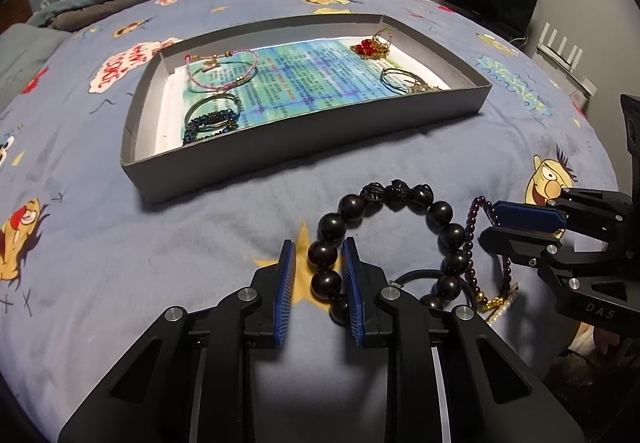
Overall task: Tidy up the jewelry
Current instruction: 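Close left gripper on black bead bracelet while right gripper grasps dark red bead bracelet, then lift and carry both bead bracelets over the gray box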
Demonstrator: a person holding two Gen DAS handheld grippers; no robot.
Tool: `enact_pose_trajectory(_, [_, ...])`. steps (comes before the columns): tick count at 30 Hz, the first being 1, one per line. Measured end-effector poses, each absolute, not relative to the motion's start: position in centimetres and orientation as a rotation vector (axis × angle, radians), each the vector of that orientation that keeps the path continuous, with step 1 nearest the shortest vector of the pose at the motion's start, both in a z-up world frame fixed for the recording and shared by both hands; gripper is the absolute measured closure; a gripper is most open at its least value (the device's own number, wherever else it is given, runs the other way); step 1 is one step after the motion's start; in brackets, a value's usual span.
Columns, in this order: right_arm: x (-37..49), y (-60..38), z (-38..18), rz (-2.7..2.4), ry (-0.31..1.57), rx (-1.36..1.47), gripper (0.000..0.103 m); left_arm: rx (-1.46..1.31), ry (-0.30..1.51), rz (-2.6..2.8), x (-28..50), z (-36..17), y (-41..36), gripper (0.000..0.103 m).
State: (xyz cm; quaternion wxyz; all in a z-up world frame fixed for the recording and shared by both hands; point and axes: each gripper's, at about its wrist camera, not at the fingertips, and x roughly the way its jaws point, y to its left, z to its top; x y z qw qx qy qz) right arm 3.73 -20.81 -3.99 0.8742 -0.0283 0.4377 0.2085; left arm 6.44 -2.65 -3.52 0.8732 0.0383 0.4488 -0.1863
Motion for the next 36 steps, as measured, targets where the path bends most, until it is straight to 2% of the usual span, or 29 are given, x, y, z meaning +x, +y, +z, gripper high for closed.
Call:
enact_pose_trajectory(4, [4.1, -21.1, -4.3, 0.438, 0.928, -0.033, 0.081, 0.077, 0.943, -0.395, 6.8, -3.9, -2.7, 0.078])
enact_pose_trajectory(8, [4.3, -21.3, -4.4, 0.437, 0.929, -0.023, 0.093, 0.076, 0.942, -0.401, 6.9, -4.0, -2.7, 0.081])
enact_pose_trajectory(9, [4.3, -21.4, -4.4, 0.437, 0.930, -0.020, 0.094, 0.083, 0.939, -0.401, 6.8, -3.9, -2.7, 0.085])
enact_pose_trajectory(11, [4.3, -21.5, -4.3, 0.438, 0.930, -0.017, 0.097, 0.086, 0.935, -0.401, 6.8, -3.8, -2.7, 0.086])
enact_pose_trajectory(20, [3.6, -22.0, -3.1, 0.431, 0.878, -0.017, 0.097, 0.087, 0.887, -0.423, 5.7, -2.0, -2.4, 0.088])
enact_pose_trajectory(36, [4.1, -24.1, 2.7, 0.383, 0.720, -0.023, 0.097, 0.087, 0.735, -0.439, 4.3, 4.7, -1.1, 0.088])
